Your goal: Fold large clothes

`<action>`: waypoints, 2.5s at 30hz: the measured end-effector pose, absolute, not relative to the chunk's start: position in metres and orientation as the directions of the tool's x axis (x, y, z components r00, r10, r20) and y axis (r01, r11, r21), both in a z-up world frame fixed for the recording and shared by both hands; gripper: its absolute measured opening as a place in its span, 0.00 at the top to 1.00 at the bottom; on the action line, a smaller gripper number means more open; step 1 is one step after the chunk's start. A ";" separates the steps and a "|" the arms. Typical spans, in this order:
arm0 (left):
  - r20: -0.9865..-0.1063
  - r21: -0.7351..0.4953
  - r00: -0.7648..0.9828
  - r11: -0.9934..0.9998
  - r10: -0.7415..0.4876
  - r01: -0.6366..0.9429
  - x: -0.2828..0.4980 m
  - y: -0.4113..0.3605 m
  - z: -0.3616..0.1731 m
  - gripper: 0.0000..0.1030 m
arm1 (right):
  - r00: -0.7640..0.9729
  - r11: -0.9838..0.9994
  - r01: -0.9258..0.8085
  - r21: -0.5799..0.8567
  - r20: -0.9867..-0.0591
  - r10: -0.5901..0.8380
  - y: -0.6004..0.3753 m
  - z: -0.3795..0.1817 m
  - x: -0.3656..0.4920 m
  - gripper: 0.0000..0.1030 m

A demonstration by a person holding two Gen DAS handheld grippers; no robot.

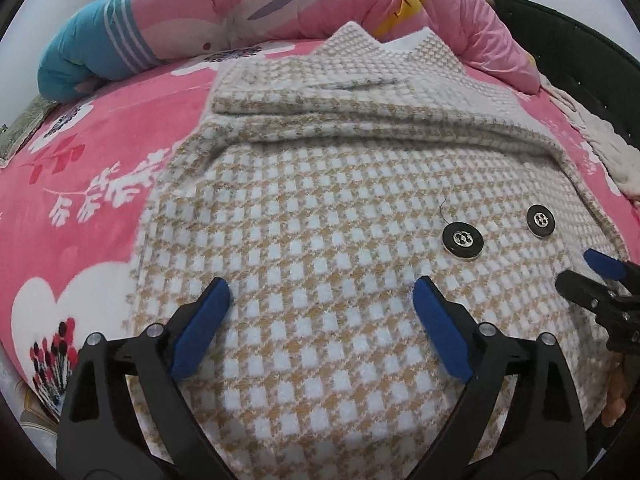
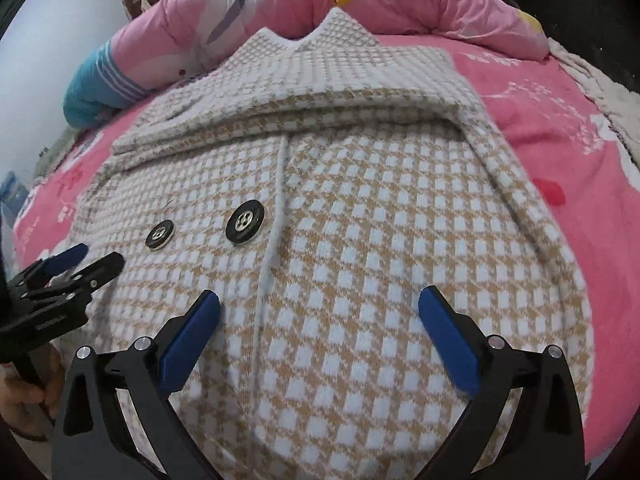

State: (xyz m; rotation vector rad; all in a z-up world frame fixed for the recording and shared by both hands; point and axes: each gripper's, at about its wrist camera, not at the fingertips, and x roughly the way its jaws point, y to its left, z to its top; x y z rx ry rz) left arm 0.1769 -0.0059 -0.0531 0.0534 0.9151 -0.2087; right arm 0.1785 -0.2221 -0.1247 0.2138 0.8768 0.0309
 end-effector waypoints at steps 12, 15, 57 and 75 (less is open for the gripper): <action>-0.809 0.048 0.583 0.979 -0.080 0.200 0.173 -0.020 -0.055 0.08 | 0.639 0.974 0.104 0.203 -0.763 0.091 -0.215 -0.129 0.147 0.06; -0.807 0.057 0.586 0.979 -0.069 0.195 0.172 -0.021 -0.055 0.07 | 0.636 0.979 0.081 0.188 -0.766 0.095 -0.215 -0.128 0.139 0.06; -0.706 0.003 0.674 0.951 -0.216 0.309 0.063 0.003 -0.030 0.08 | 0.641 0.993 0.052 0.104 -0.766 0.047 -0.227 -0.130 0.073 0.06; -0.763 -0.114 0.587 0.950 -0.271 0.291 0.014 0.064 -0.082 0.20 | 0.630 0.995 0.035 0.097 -0.775 0.053 -0.226 -0.130 0.074 0.06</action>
